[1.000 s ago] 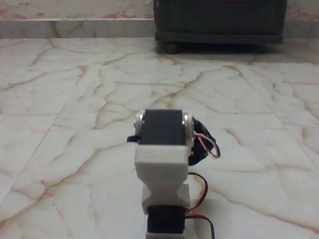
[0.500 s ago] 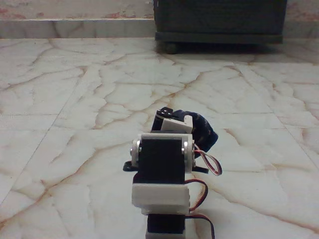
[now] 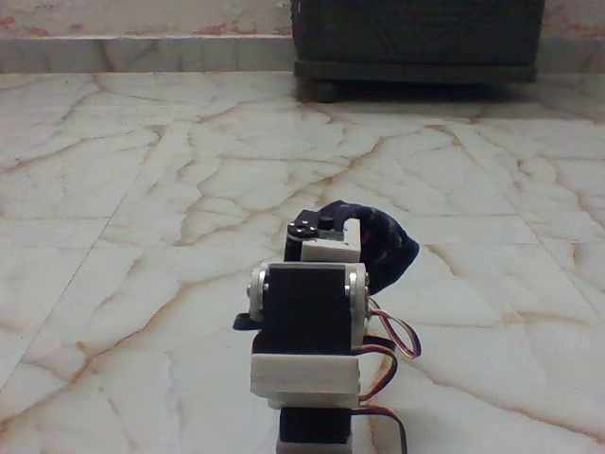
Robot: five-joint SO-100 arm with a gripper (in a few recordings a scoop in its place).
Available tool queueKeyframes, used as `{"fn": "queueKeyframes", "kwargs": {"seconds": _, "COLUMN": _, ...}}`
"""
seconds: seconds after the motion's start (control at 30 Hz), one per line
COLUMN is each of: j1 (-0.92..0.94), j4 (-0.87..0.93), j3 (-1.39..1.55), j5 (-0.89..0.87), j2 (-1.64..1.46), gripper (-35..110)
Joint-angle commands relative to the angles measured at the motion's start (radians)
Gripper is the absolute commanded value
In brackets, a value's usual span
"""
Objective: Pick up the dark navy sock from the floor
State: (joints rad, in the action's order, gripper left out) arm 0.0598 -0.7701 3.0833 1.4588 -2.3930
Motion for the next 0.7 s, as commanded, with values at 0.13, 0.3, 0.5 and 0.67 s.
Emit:
{"fn": "queueKeyframes", "kwargs": {"seconds": 0.13, "j1": 0.038, "j4": 0.006, "j3": -0.002, "j5": 0.164, "j2": -0.026, "gripper": 0}}
{"fn": "queueKeyframes", "kwargs": {"seconds": 0.3, "j1": 0.041, "j4": 0.014, "j3": -0.002, "j5": 0.158, "j2": -0.025, "gripper": 0}}
{"fn": "queueKeyframes", "kwargs": {"seconds": 0.5, "j1": 0.034, "j4": 0.026, "j3": 0.0, "j5": 0.121, "j2": -0.018, "gripper": 0}}
{"fn": "queueKeyframes", "kwargs": {"seconds": 0.67, "j1": 0.037, "j4": 0.025, "j3": -0.002, "j5": 0.107, "j2": -0.02, "gripper": 0}}
